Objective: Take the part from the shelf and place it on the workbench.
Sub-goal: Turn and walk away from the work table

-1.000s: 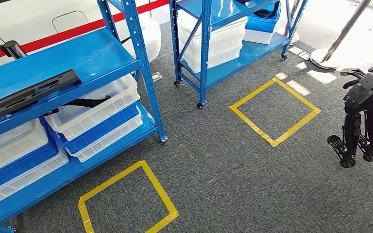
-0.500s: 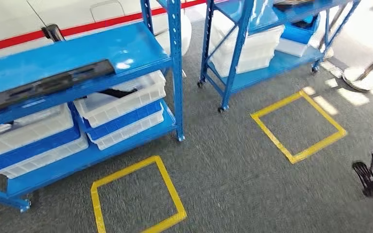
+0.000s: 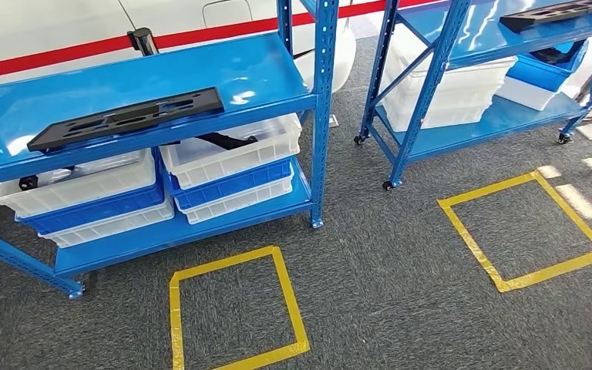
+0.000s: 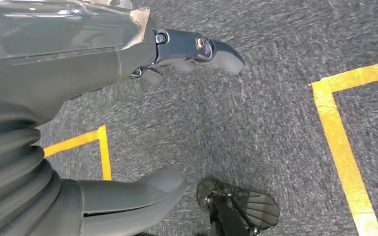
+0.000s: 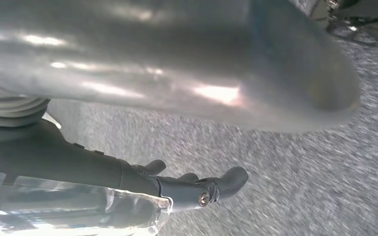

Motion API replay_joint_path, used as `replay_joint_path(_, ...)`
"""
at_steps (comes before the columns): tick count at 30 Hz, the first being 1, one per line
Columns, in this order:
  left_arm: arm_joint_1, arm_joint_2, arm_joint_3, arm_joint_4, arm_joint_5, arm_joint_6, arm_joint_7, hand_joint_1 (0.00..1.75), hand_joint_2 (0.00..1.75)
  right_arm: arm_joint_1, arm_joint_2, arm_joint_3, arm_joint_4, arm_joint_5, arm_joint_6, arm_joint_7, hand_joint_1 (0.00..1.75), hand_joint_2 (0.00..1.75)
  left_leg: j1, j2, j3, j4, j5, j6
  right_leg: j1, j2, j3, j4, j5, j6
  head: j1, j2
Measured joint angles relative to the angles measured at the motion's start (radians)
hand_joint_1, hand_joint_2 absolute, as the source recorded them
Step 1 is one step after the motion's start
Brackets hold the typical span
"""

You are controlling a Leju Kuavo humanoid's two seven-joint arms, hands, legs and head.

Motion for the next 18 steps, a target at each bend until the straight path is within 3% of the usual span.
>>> replay_joint_path(2, -0.002, -0.001, 0.000, 0.000, 0.000, 0.000, 0.000, 0.00, 1.75, 0.003, -0.001, 0.000, 0.000, 0.000, 0.000, 0.000, 0.00, 0.00, 0.003, 0.045, -0.067, 0.129, -0.067, -0.010, 0.005, -0.023, 0.001, 0.000, -0.003, -0.008, -0.007, 0.000)
replay_joint_path(3, -0.003, -0.001, 0.000, 0.000, 0.000, 0.000, 0.000, 0.00, 1.75, 0.004, -0.002, 0.000, 0.000, 0.000, 0.000, 0.000, 0.00, 0.00, 0.006, 0.053, -0.098, 0.185, -0.086, -0.013, 0.007, -0.035, 0.001, 0.000, -0.005, -0.010, -0.008, 0.000)
replay_joint_path(4, -0.002, -0.001, 0.000, 0.000, 0.000, 0.000, 0.000, 0.00, 1.75, 0.005, -0.002, 0.000, 0.000, 0.000, 0.000, 0.000, 0.00, 0.00, 0.007, 0.056, -0.115, 0.211, -0.087, -0.015, 0.008, -0.046, 0.002, 0.001, -0.007, -0.011, -0.008, 0.000)
replay_joint_path(5, -0.001, -0.001, 0.000, 0.000, 0.000, 0.000, 0.001, 0.00, 1.75, 0.005, -0.002, 0.000, 0.000, 0.000, 0.000, 0.000, 0.00, 0.00, 0.008, 0.059, -0.111, 0.198, -0.068, -0.015, 0.008, -0.055, 0.003, 0.001, -0.009, -0.011, -0.008, 0.000)
replay_joint_path(6, -0.001, -0.002, 0.000, 0.000, -0.001, 0.000, 0.001, 0.00, 1.75, 0.004, -0.002, 0.000, 0.000, 0.000, 0.000, 0.000, 0.00, 0.00, 0.008, 0.064, -0.086, 0.148, -0.035, -0.013, 0.009, -0.064, 0.006, 0.001, -0.011, -0.010, -0.008, 0.000)
replay_joint_path(8, -0.002, -0.001, 0.000, 0.000, -0.001, 0.000, 0.001, 0.00, 1.75, 0.003, -0.001, 0.000, 0.000, 0.000, 0.000, 0.000, 0.00, 0.00, 0.004, 0.095, -0.014, 0.008, 0.028, -0.004, 0.013, -0.080, 0.015, 0.001, -0.018, -0.004, -0.008, 0.000)
replay_joint_path(10, -0.006, -0.001, 0.000, 0.000, -0.002, 0.000, 0.001, 0.00, 1.75, 0.002, -0.001, 0.000, 0.000, 0.000, 0.000, 0.000, 0.00, 0.00, -0.004, 0.114, 0.021, -0.060, 0.047, 0.008, 0.017, -0.093, 0.022, 0.000, -0.024, 0.007, -0.006, 0.000)
replay_joint_path(13, -0.005, 0.000, 0.000, 0.000, -0.002, 0.000, 0.001, 0.00, 1.75, -0.001, -0.001, 0.000, 0.000, 0.000, 0.001, 0.000, 0.00, 0.00, -0.008, 0.089, 0.025, -0.072, 0.050, 0.025, 0.019, -0.105, 0.029, -0.003, -0.029, 0.023, -0.005, 0.000)
replay_joint_path(15, -0.005, -0.001, 0.000, 0.000, -0.003, 0.000, 0.001, 0.00, 1.75, -0.002, -0.001, 0.000, 0.000, 0.000, 0.002, 0.000, 0.00, 0.00, -0.002, 0.071, 0.035, -0.088, 0.060, 0.037, 0.020, -0.071, 0.010, 0.045, -0.056, 0.024, -0.002, 0.000)
replay_joint_path(17, -0.007, -0.003, 0.000, 0.000, -0.006, 0.000, 0.001, 0.00, 1.75, 0.001, -0.002, 0.000, 0.000, 0.000, 0.002, 0.000, 0.00, 0.00, 0.001, 0.052, 0.039, -0.094, 0.064, 0.043, 0.018, -0.031, -0.052, 0.170, -0.111, 0.017, 0.002, 0.000)
replay_joint_path(18, -0.008, -0.003, 0.000, 0.000, -0.007, 0.000, 0.002, 0.00, 1.75, 0.003, -0.002, 0.000, 0.000, 0.000, 0.002, 0.000, 0.00, 0.00, 0.001, 0.040, 0.038, -0.093, 0.064, 0.044, 0.018, -0.025, -0.087, 0.235, -0.133, 0.016, 0.004, 0.000)
